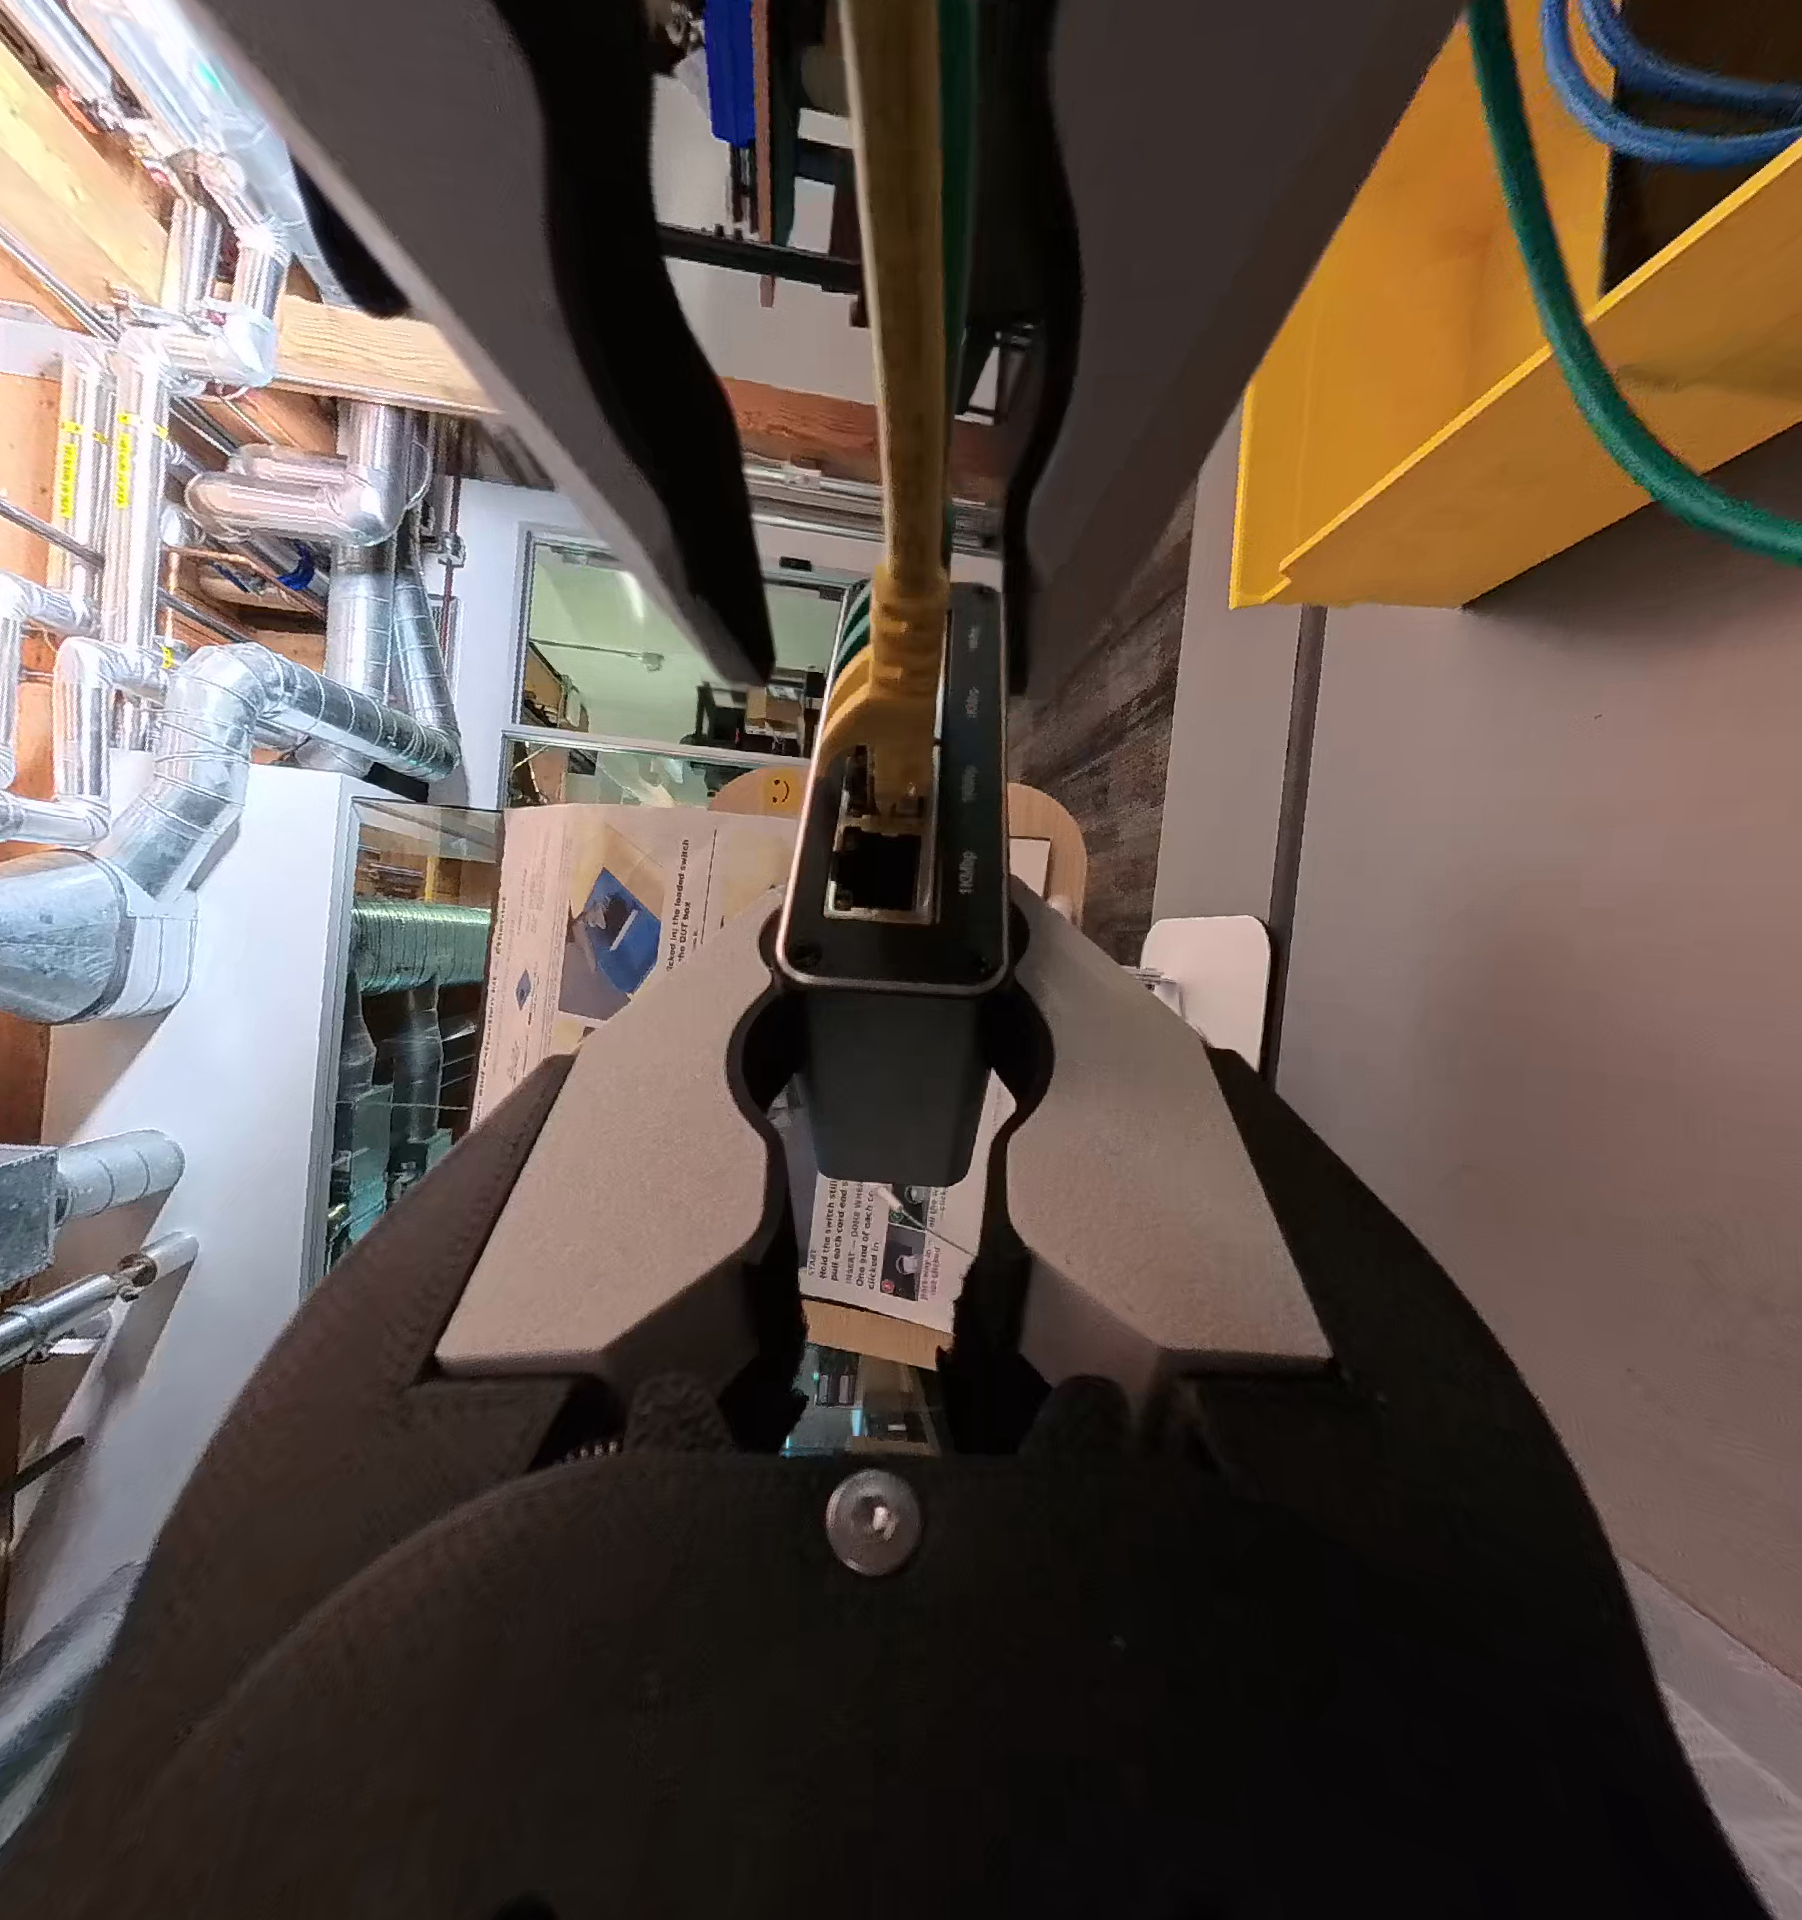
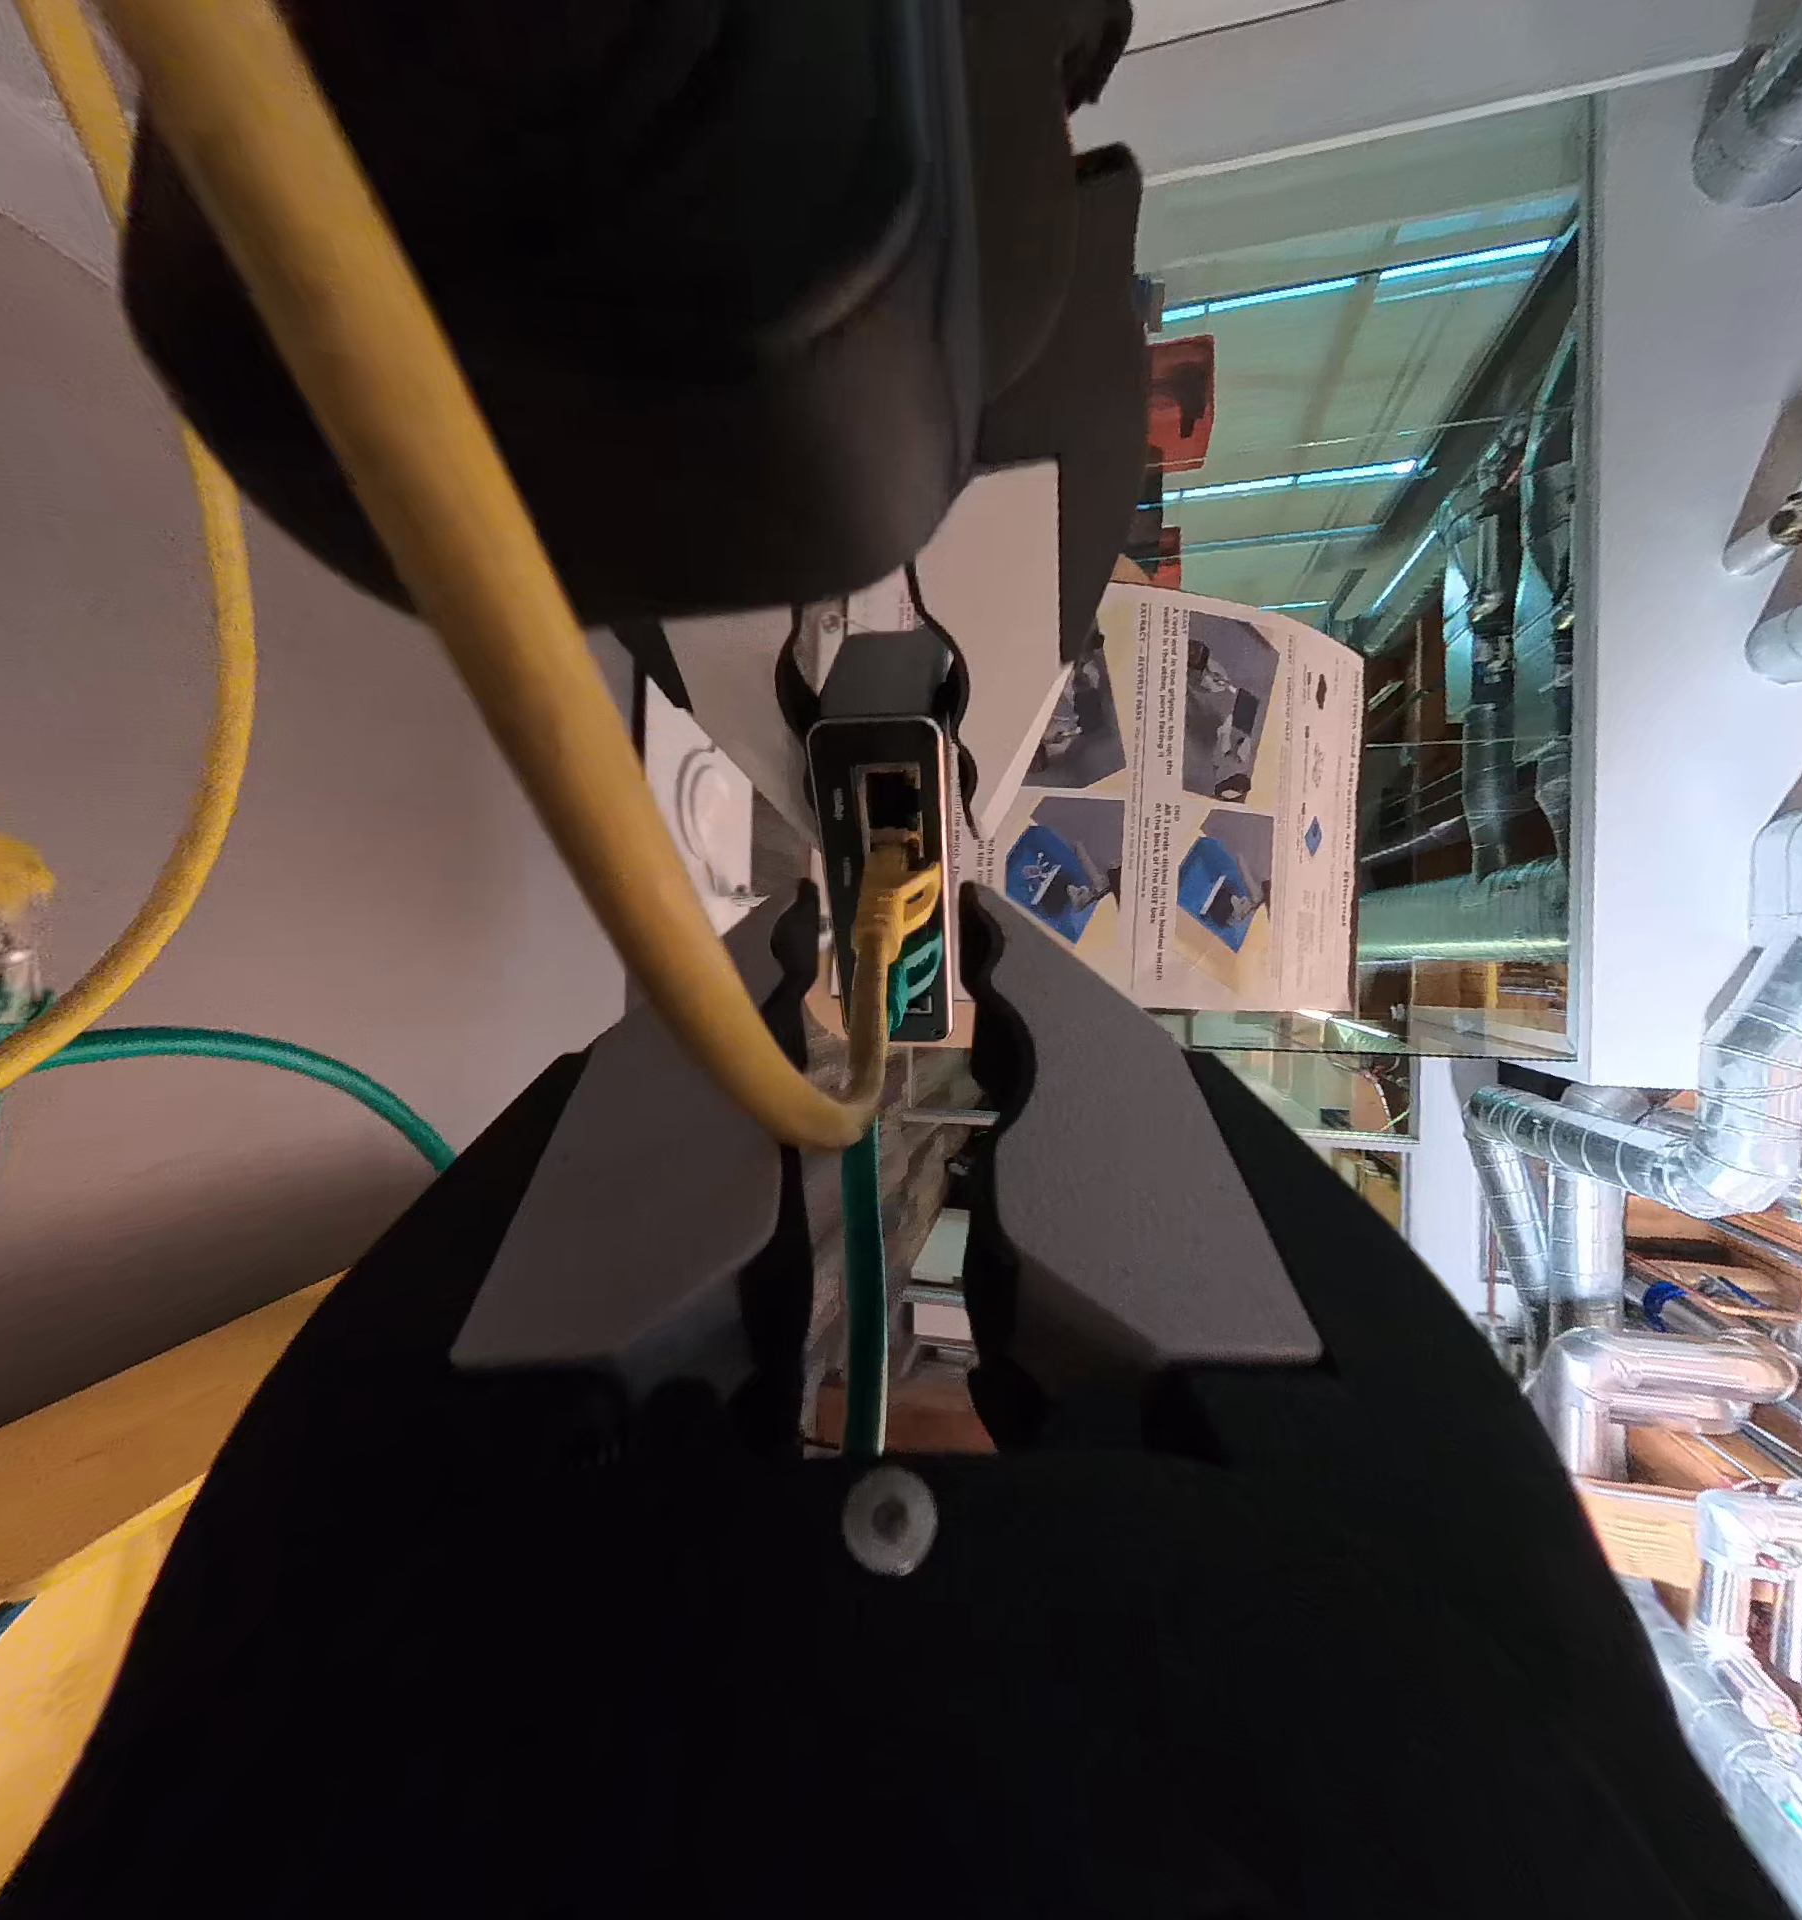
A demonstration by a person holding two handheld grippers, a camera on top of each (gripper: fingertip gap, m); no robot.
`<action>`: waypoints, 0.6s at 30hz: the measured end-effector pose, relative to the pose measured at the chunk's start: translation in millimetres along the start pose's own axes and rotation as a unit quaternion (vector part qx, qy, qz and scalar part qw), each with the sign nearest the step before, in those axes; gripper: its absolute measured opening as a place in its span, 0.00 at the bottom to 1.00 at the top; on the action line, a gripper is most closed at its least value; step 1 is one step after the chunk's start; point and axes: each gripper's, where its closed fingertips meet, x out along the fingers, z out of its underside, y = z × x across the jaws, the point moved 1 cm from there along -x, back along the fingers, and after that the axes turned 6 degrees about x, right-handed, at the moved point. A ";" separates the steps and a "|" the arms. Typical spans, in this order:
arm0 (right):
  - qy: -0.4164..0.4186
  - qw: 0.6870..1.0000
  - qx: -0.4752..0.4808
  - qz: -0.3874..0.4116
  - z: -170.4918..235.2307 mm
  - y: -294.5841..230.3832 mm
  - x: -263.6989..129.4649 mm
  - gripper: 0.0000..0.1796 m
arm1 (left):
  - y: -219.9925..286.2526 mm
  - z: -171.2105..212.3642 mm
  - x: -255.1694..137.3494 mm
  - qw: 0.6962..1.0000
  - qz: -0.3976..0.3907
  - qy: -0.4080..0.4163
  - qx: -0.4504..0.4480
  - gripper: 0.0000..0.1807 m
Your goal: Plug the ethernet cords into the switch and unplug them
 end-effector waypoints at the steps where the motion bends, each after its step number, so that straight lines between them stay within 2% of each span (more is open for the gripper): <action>1: 0.003 1.000 0.003 -0.006 0.4 -1.2 -0.9 0.15 | 0.4 -0.8 -0.7 1.000 0.003 0.001 -0.001 0.18; 5: 0.028 1.000 0.009 0.002 -4.2 3.0 -5.4 0.15 | -1.0 -3.8 -3.9 1.000 0.005 0.006 -0.005 0.18; 10: 0.006 1.000 -0.005 0.001 5.4 1.1 -2.2 0.15 | 0.2 -12.3 -9.0 1.000 0.014 0.011 -0.003 0.18; 13: 0.032 0.999 -0.016 -0.002 -1.4 -1.0 -4.8 0.11 | 0.6 -15.6 -10.6 1.000 0.017 0.016 -0.003 0.18; 18: 0.020 0.999 -0.025 0.004 -0.4 -0.9 -3.3 0.09 | -0.8 -14.3 -10.7 1.000 0.010 0.006 0.004 0.18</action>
